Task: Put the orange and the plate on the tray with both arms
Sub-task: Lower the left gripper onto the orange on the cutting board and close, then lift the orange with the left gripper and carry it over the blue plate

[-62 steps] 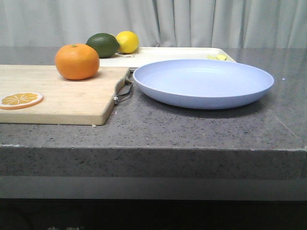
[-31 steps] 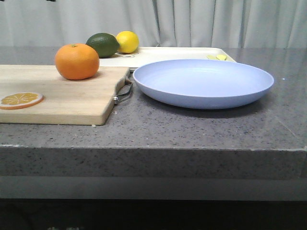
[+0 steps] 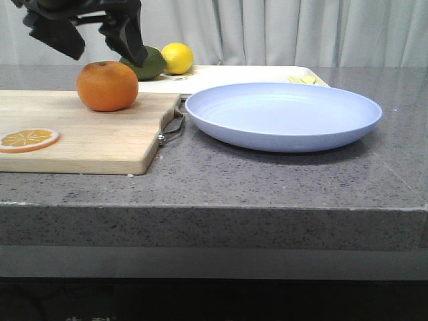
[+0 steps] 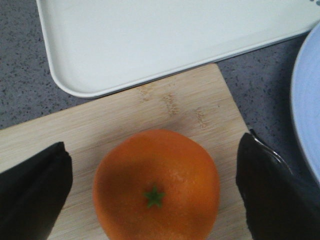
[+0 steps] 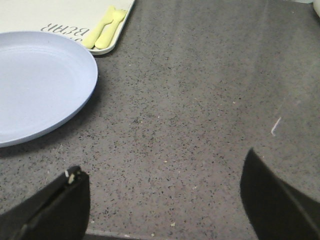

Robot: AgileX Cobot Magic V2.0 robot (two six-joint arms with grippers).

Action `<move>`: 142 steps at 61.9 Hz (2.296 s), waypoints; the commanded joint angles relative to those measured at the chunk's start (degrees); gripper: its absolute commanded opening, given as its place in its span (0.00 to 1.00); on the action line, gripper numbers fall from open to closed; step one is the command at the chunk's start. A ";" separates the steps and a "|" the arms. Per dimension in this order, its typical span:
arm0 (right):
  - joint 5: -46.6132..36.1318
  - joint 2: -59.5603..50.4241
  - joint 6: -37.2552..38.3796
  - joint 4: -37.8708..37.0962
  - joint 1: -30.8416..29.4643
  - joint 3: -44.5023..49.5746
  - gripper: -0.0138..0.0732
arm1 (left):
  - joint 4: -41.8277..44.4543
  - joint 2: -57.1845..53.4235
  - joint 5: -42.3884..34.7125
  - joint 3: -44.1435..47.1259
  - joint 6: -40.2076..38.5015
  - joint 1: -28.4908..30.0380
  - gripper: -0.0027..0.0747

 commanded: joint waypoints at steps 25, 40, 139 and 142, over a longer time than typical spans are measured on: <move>-4.63 0.79 -0.42 -0.51 -0.28 -1.80 0.87 | -0.01 1.46 0.03 -3.00 -0.11 -0.46 0.86; -4.63 0.79 -0.42 -0.51 -0.28 -1.80 0.87 | -0.01 2.32 0.65 -3.00 -0.11 -0.46 0.86; -5.94 0.79 -0.42 -0.51 -0.28 -1.80 0.87 | 1.26 15.38 9.56 -30.33 -0.11 -19.82 0.55; -5.94 0.79 -0.42 -0.51 -0.28 -1.80 0.87 | 1.62 16.07 8.62 -30.43 -0.11 -20.27 0.55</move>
